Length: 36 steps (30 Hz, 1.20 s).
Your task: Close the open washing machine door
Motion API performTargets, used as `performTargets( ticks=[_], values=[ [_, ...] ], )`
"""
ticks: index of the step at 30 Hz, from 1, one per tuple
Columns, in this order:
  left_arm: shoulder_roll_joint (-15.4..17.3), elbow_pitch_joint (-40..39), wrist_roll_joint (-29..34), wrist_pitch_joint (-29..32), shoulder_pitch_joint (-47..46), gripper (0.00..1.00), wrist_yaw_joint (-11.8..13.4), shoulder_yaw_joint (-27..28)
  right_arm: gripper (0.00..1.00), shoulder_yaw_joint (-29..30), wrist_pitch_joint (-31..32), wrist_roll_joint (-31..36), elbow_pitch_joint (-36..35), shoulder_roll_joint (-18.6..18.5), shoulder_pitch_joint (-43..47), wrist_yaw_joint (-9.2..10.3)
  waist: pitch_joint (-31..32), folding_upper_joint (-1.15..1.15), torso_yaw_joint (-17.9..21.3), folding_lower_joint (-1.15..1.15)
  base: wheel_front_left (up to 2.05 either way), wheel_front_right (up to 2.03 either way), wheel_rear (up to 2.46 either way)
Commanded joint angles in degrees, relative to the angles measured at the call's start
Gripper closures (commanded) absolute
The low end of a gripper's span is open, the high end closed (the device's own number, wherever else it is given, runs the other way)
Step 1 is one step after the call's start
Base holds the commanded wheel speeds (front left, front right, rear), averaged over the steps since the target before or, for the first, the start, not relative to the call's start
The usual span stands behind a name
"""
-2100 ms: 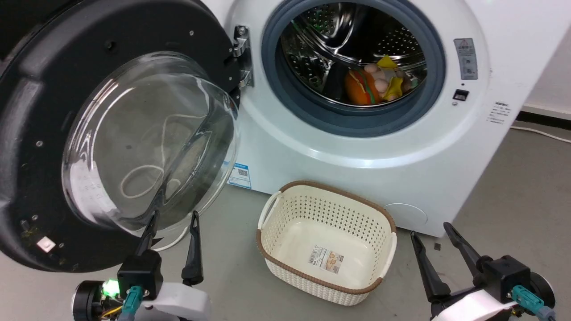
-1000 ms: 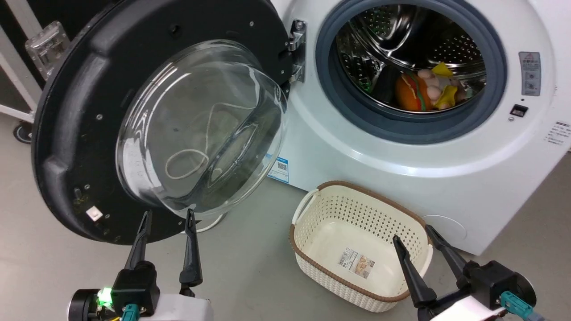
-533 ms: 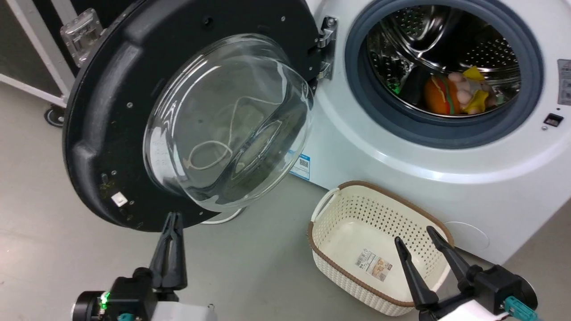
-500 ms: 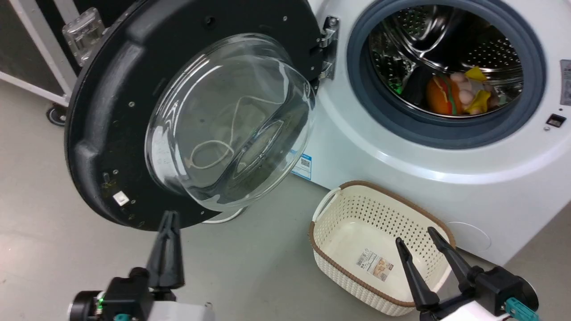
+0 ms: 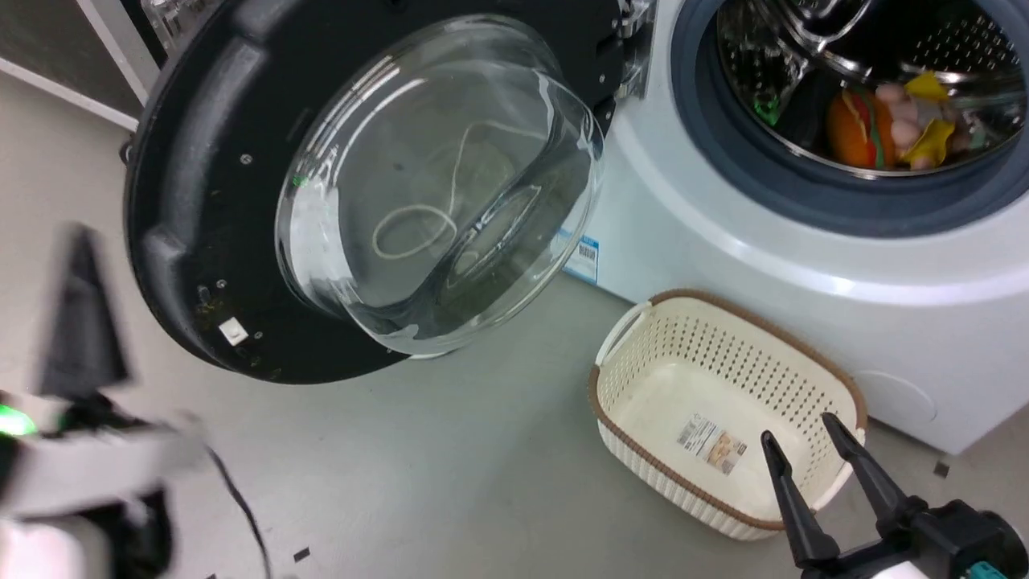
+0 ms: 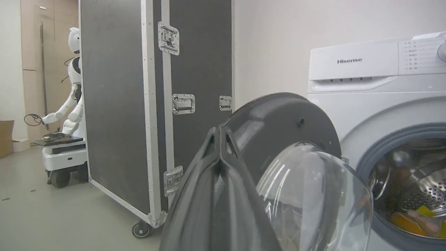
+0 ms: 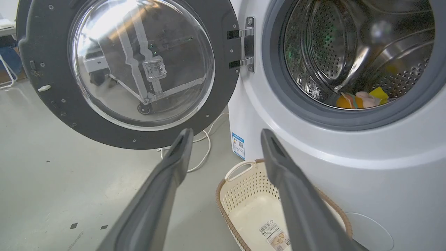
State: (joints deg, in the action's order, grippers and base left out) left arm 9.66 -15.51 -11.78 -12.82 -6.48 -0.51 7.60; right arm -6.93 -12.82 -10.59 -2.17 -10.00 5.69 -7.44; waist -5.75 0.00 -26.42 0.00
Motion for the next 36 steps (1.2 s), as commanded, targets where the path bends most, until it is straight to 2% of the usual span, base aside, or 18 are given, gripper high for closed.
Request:
performTargets(
  ticks=[1,3,4,5,6,7,9,10,12,15,19,21,27,31,36],
  values=[
    [1.3,0.53,-3.97,0.71,-3.65,1.0,-0.08,3.33,0.0,-0.15,-0.62,-0.29,-0.95,-1.32,0.61,-0.04,-2.18,0.0,0.77,0.0,0.0,0.0,0.0],
    [1.99,1.21,-6.22,1.78,-5.45,1.0,0.02,5.16,0.0,-0.18,-0.74,-0.44,-1.16,-1.8,0.61,-0.04,-2.71,0.0,0.95,0.0,0.0,0.0,0.0],
    [3.37,3.38,-11.29,5.04,-9.06,1.0,0.62,8.95,0.0,-0.51,-0.98,-0.8,-1.57,-2.7,0.54,-0.04,-3.83,0.0,1.48,0.0,0.0,0.0,0.0],
    [3.37,3.38,-11.29,5.04,-9.06,1.0,0.62,8.95,0.0,-0.51,-0.98,-0.8,-1.57,-2.7,0.54,-0.04,-3.83,0.0,1.48,0.0,0.0,0.0,0.0],
    [4.21,6.31,-17.43,9.09,-12.94,1.0,1.56,12.46,0.0,-0.78,-1.22,-1.28,-1.97,-3.4,0.49,-0.04,-4.75,0.0,1.93,0.0,0.0,0.0,0.0],
    [4.21,6.31,-17.43,9.09,-12.94,1.0,1.56,12.46,0.0,-0.78,-1.22,-1.28,-1.97,-3.4,0.49,-0.04,-4.75,0.0,1.93,0.0,0.0,0.0,0.0],
    [6.58,11.74,-24.44,15.96,-17.34,1.0,2.67,15.83,0.0,-1.29,-1.58,-2.11,-2.39,-4.42,0.18,-0.04,-6.1,0.0,2.52,0.0,0.0,0.0,0.0],
    [6.58,11.74,-24.44,15.96,-17.34,1.0,2.67,15.83,0.0,-1.29,-1.58,-2.11,-2.39,-4.42,0.18,-0.04,-6.1,0.0,2.52,0.0,0.0,0.0,0.0],
    [7.33,15.56,-29.14,20.44,-19.83,1.0,3.82,17.71,0.0,-1.64,-1.82,-2.6,-2.58,-4.93,-0.09,-0.04,-6.8,0.0,2.85,0.0,0.0,0.0,0.0],
    [7.54,20.67,-36.64,27.42,-23.0,1.0,5.98,20.46,0.0,-1.98,-2.17,-3.24,-2.8,-5.47,-0.47,-0.05,-7.6,0.0,3.24,0.0,0.0,0.0,0.0],
    [5.96,24.8,-46.79,36.46,-25.76,1.0,9.26,24.11,0.0,-2.16,-2.18,-3.68,-2.77,-5.93,-1.16,-0.05,-8.12,0.0,4.2,0.0,0.0,0.0,0.0],
    [5.67,25.43,-50.38,40.71,-26.01,1.0,9.93,24.74,0.0,-2.21,-2.18,-3.79,-2.75,-6.09,-1.43,-0.05,-8.33,0.0,4.54,0.0,0.0,0.0,0.0],
    [4.72,22.78,-56.37,51.61,-22.57,1.0,8.52,22.68,0.0,-2.01,-2.18,-4.11,-2.37,-6.2,-1.85,-0.05,-8.4,0.0,5.06,0.0,0.0,0.0,0.0],
    [3.25,19.56,-60.39,57.04,-19.43,1.0,7.51,22.15,0.0,-1.82,-2.18,-4.25,-1.61,-5.72,-2.09,-0.05,-7.37,0.0,5.33,0.0,0.0,0.0,0.0],
    [1.11,15.58,-64.4,62.75,-15.04,1.0,7.42,21.24,0.0,-1.01,-2.18,-4.01,-0.42,-4.44,-2.15,-0.05,-5.04,0.0,5.71,0.0,0.0,0.0,0.0]
  ],
)
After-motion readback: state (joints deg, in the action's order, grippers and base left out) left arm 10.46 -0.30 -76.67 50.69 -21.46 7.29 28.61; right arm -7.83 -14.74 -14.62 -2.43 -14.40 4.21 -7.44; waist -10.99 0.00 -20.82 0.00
